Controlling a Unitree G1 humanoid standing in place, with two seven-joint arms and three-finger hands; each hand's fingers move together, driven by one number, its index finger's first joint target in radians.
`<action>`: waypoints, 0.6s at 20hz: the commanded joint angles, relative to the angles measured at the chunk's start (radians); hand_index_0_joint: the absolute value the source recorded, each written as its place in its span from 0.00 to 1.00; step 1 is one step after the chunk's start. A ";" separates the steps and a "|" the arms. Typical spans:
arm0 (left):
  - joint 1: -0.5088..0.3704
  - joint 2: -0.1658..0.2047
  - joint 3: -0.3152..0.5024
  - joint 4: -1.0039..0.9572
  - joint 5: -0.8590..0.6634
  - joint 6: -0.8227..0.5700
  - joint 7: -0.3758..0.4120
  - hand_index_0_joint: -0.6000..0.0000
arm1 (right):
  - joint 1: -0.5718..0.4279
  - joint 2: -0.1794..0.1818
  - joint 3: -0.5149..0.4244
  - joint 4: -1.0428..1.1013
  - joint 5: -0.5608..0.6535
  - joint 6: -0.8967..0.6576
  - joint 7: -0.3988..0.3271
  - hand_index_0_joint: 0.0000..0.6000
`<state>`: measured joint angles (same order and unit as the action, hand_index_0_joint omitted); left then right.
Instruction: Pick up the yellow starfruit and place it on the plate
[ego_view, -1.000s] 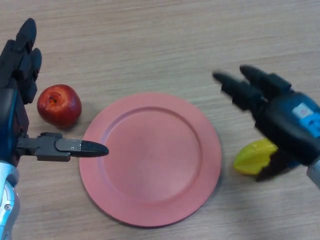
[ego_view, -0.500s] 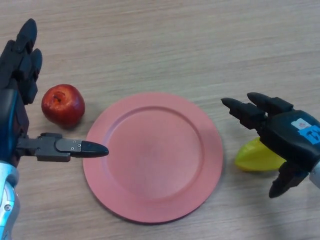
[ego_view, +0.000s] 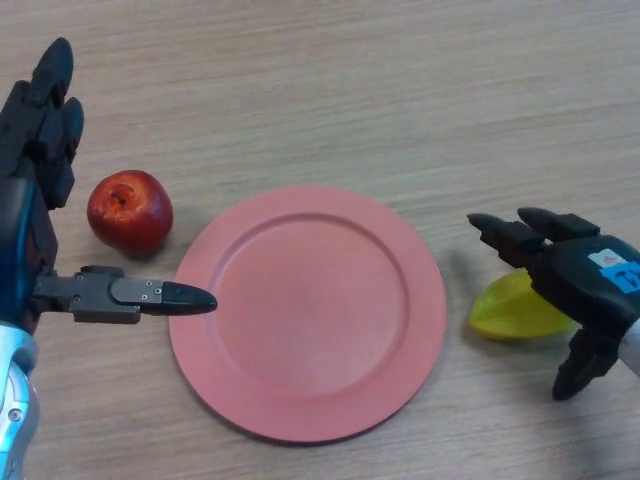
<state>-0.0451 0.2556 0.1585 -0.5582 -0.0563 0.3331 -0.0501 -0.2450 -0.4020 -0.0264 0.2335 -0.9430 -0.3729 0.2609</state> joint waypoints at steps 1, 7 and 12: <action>-0.015 0.028 0.051 -0.058 0.015 -0.124 0.003 1.00 | -0.057 -0.065 -0.050 -0.034 -0.036 -0.034 -0.121 0.91; -0.002 0.026 0.064 -0.047 0.050 -0.158 -0.005 1.00 | -0.066 -0.084 -0.064 -0.073 -0.175 0.003 -0.205 1.00; -0.012 0.027 0.067 -0.040 0.024 -0.146 -0.001 1.00 | -0.098 -0.064 -0.056 -0.174 -0.161 0.027 -0.155 1.00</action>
<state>-0.0236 0.2555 0.1648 -0.5580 -0.0512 0.3302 -0.0560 -0.2812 -0.4318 -0.0130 0.1243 -1.1661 -0.3511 0.1674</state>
